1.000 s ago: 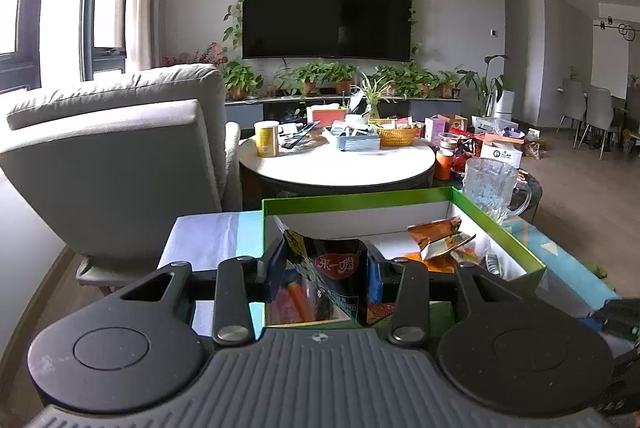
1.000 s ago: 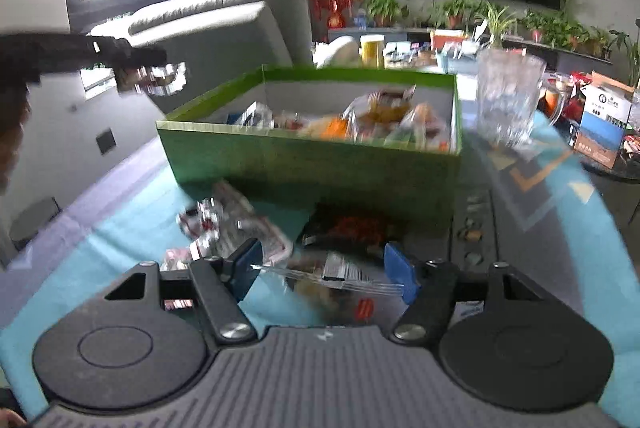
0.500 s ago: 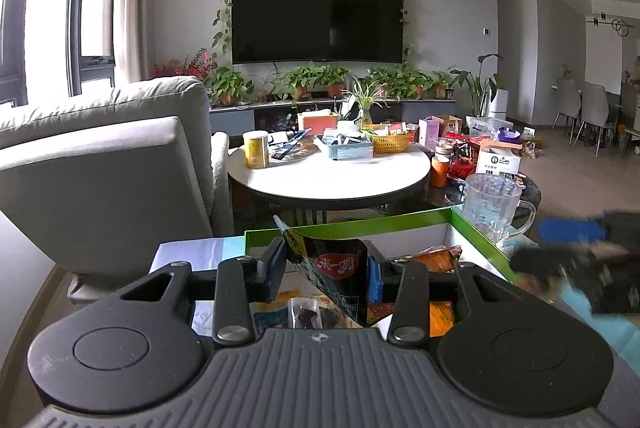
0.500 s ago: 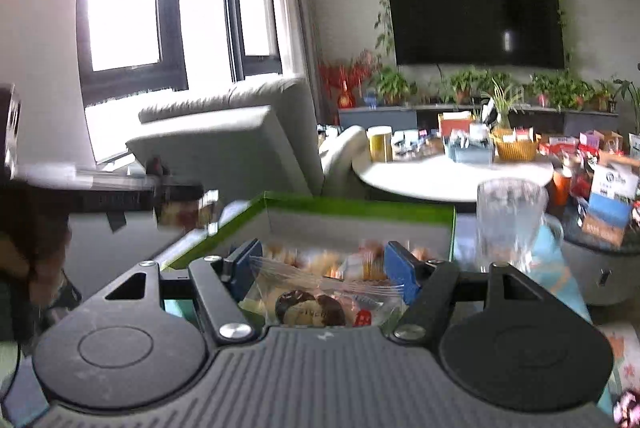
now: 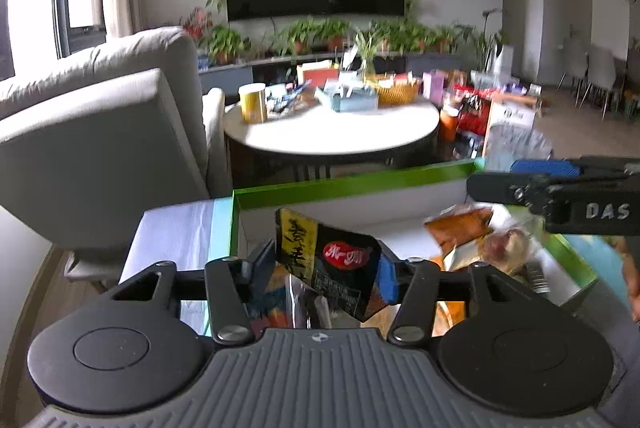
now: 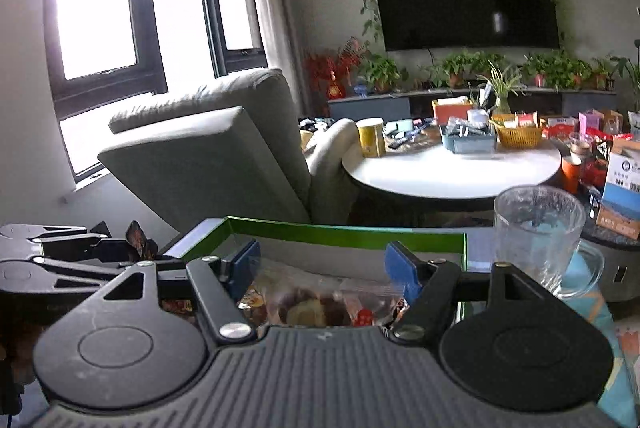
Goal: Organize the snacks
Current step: 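Carry both snacks into the green box and open both tools to release them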
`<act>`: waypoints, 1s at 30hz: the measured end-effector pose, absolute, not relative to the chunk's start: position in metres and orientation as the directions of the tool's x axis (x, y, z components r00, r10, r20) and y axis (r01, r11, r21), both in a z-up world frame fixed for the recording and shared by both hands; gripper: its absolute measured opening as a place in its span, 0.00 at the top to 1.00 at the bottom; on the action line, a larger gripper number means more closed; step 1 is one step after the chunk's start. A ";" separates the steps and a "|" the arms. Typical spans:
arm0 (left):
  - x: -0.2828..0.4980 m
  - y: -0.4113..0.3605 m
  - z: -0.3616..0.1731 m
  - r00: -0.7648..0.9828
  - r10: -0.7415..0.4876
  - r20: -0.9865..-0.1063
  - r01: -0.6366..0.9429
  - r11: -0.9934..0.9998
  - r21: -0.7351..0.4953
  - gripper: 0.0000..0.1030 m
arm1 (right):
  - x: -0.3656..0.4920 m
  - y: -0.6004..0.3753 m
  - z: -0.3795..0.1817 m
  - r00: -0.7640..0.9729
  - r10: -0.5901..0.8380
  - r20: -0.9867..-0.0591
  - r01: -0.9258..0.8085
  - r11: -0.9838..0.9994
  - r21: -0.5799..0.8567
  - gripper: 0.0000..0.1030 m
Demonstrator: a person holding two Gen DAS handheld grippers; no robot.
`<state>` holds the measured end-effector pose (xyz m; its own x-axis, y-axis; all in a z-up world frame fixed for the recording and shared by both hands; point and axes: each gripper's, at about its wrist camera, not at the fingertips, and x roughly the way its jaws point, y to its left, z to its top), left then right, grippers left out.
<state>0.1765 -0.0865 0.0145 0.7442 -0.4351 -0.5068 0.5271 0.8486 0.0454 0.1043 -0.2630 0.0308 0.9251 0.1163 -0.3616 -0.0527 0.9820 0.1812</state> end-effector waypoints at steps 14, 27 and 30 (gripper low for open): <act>0.155 -0.073 0.018 0.757 -0.426 -0.496 0.522 0.851 0.066 0.47 | 0.082 -0.268 0.033 0.927 0.122 -0.354 -0.051 0.978 0.202 0.20; 0.109 -0.072 0.009 0.569 -0.608 -0.554 0.699 0.712 -0.064 0.47 | 0.031 -0.263 0.035 0.929 0.135 -0.343 -0.077 0.981 0.179 0.17; 0.105 -0.083 -0.005 0.517 -0.634 -0.575 0.737 0.672 -0.078 0.47 | 0.016 -0.266 0.028 0.926 0.145 -0.349 -0.077 0.977 0.201 0.17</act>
